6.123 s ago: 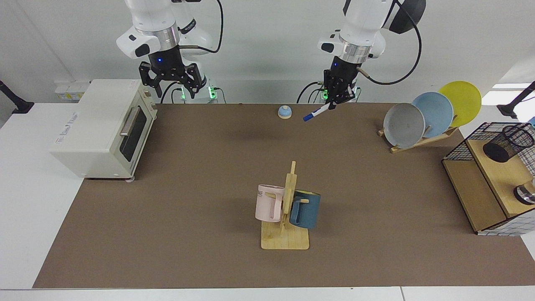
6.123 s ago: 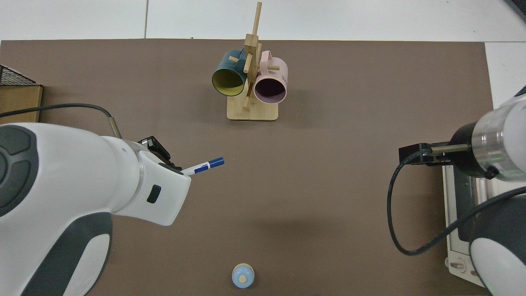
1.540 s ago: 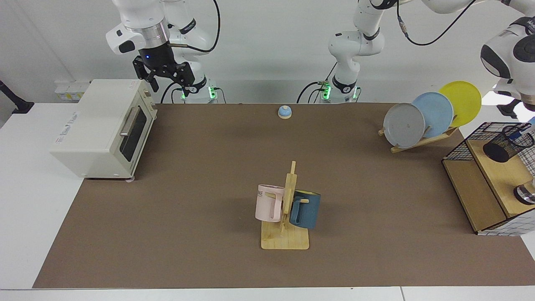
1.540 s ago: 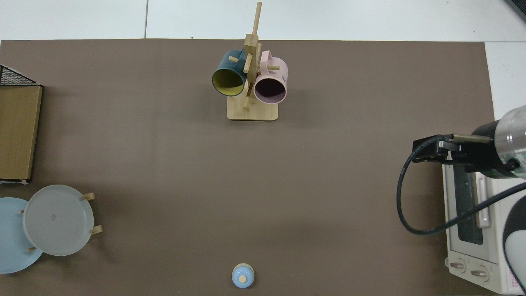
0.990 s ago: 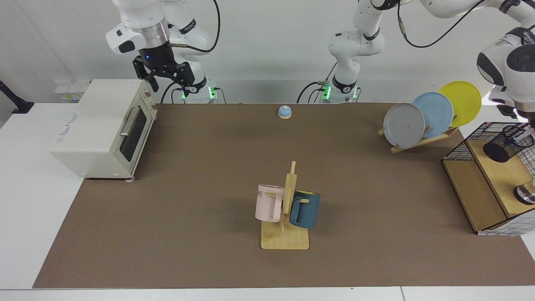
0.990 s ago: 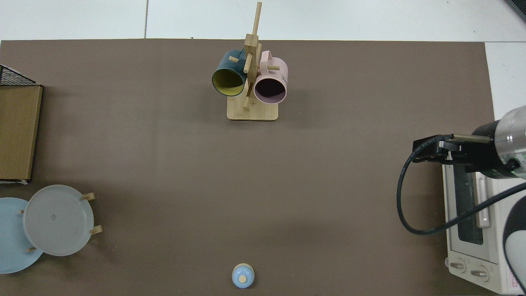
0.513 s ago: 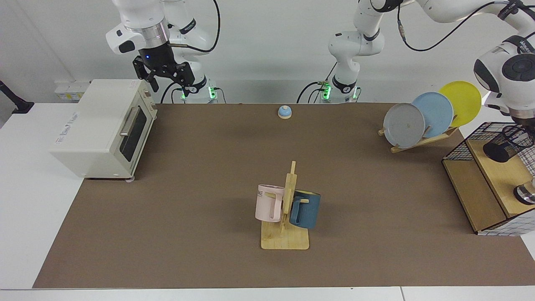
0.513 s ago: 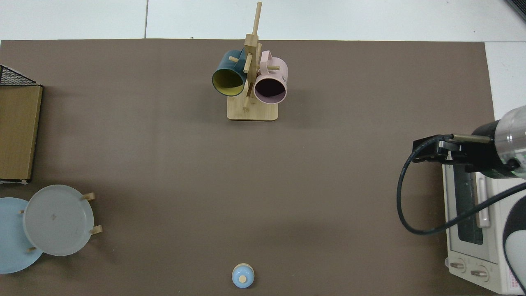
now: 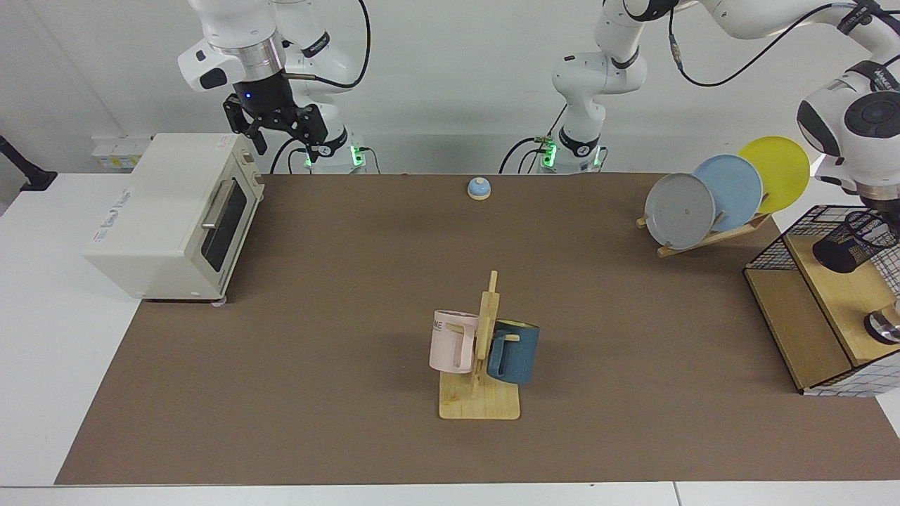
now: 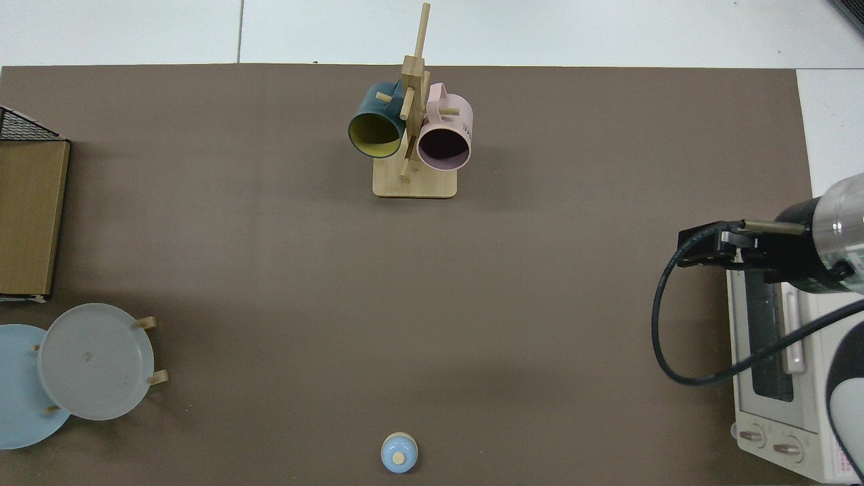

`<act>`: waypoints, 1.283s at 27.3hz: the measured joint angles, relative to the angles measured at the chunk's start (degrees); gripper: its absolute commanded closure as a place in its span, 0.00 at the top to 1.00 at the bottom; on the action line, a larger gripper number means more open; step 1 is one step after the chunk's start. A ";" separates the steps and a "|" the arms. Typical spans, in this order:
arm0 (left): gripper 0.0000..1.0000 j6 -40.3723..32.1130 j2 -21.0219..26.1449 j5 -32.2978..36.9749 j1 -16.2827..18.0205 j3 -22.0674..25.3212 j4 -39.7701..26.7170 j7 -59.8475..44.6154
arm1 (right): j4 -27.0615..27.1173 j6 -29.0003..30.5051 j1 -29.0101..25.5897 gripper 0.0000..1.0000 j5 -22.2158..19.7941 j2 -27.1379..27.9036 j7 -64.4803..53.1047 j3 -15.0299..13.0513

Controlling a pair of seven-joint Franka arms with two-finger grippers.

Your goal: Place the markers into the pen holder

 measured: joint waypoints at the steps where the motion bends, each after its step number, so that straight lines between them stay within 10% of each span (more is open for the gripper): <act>1: 0.45 0.00 0.00 0.00 0.00 0.00 0.00 0.00 | 0.00 0.00 0.00 1.00 0.00 0.00 0.00 0.00; 35: 1.00 -7.59 -7.58 -13.81 -0.05 -3.75 7.06 -0.17 | 0.00 0.00 0.00 1.00 0.00 0.00 0.00 0.00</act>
